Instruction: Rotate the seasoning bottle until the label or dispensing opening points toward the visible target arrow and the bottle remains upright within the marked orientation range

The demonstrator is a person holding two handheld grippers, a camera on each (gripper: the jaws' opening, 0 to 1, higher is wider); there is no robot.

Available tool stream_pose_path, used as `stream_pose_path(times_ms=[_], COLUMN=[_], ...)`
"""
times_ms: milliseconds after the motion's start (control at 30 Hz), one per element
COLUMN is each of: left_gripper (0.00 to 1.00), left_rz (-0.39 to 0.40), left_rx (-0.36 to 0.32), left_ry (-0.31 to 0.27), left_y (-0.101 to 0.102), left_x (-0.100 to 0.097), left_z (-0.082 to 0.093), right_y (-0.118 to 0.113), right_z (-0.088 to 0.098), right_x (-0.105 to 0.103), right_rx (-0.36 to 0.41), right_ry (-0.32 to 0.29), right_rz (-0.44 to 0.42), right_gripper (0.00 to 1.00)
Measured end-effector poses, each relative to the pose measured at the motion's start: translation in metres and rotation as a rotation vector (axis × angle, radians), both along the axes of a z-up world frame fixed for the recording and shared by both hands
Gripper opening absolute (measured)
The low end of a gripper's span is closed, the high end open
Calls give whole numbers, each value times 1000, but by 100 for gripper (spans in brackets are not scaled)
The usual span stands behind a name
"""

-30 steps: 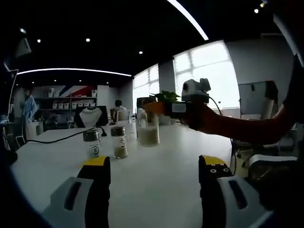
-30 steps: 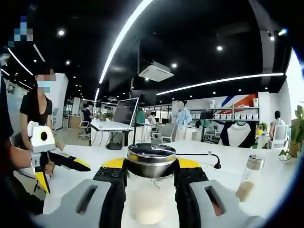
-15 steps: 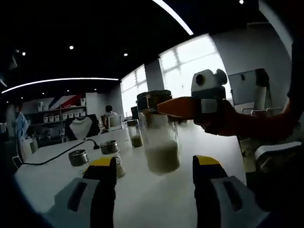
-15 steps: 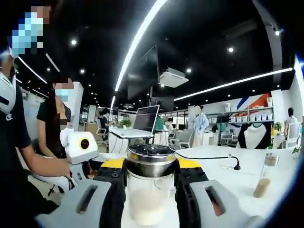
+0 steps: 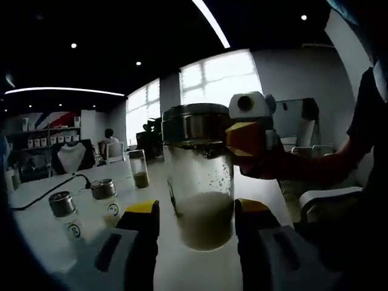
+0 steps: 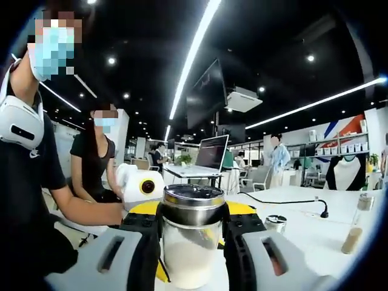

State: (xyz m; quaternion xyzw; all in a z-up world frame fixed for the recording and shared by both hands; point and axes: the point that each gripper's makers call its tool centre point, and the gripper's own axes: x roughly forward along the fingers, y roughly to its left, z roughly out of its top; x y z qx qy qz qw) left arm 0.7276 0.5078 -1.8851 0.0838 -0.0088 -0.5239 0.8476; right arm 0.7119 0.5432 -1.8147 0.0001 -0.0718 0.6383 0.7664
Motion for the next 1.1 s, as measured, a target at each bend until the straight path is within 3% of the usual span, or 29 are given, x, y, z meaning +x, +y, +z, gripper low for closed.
stream_pose_path(times_ms=[67, 133, 200, 333, 467, 700, 900, 1100], left_gripper=[44, 44, 44, 43, 42, 42, 41, 41], left_rz=[-23, -15, 19, 101, 220, 396, 454, 515], left_rx=[5, 6, 7, 47, 50, 64, 60, 77], left_ry=[4, 10, 32, 23, 33, -42, -52, -67], left_y=[-3, -5, -4, -2, 6, 17, 22, 29], left_x=[-4, -3, 0, 5, 16, 28, 31, 34], left_z=[0, 0, -3, -7, -9, -1, -1, -4], right_y=[0, 0, 0, 0, 1, 4, 9, 12], right_z=[-1, -1, -3, -6, -8, -5, -7, -12], right_x=[0, 2, 6, 9, 20, 33, 38, 42], right_rx=[-2, 0, 4, 13, 36, 81, 78, 69], right_ry=[-4, 2, 14, 18, 33, 26, 26, 71], right_rz=[0, -7, -35, -78, -186, -380, -446, -501], right_gripper=[37, 37, 37, 38, 38, 38, 39, 39])
